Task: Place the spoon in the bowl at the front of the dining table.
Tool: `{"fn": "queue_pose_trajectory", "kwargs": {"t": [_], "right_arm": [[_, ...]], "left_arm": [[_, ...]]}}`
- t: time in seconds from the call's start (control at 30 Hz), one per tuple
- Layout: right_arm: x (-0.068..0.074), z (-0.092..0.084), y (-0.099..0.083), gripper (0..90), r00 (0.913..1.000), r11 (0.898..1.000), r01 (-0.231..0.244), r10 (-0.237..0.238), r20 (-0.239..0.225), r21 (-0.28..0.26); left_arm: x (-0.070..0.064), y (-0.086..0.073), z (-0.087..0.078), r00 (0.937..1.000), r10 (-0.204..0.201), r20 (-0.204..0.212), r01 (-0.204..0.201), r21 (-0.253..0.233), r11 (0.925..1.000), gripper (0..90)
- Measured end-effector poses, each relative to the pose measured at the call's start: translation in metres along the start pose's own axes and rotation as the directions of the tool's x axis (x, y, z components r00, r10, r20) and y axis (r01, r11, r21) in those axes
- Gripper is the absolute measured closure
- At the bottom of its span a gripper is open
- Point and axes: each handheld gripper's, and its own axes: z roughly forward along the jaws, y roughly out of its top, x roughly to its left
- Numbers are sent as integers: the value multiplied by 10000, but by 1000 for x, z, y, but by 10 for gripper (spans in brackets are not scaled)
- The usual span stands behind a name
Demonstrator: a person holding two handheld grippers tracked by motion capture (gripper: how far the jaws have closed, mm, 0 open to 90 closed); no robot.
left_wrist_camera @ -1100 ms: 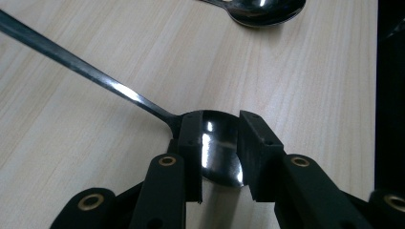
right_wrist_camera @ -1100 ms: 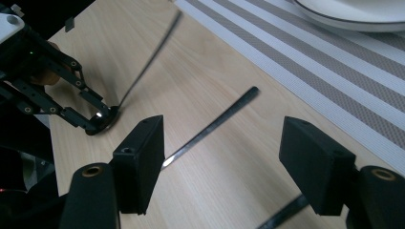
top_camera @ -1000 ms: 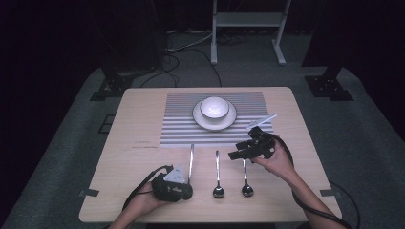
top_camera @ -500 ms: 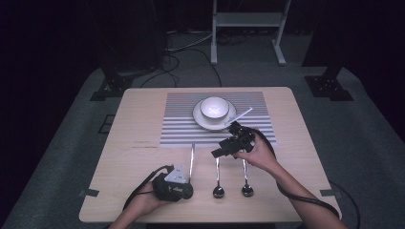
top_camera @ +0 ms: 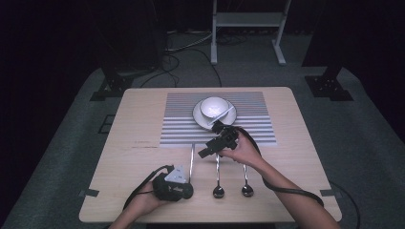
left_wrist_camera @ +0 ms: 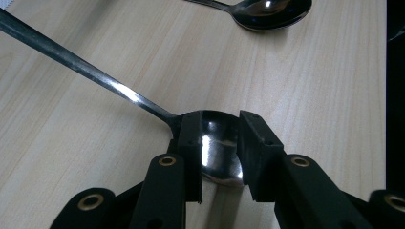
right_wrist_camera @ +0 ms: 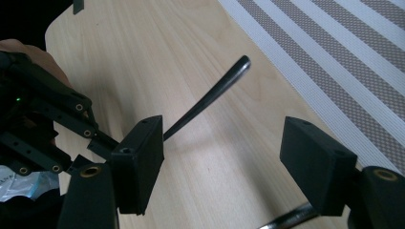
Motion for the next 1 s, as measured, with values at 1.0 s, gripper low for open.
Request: {"fn": "queue_pose_trajectory", "kwargs": {"t": [1.0], "right_arm": [[7,43,31,415,9993,9959,362,-361,-32,829]], "left_arm": [[0,0,0,10000,35,-20,-35,-39,10000,711]]}}
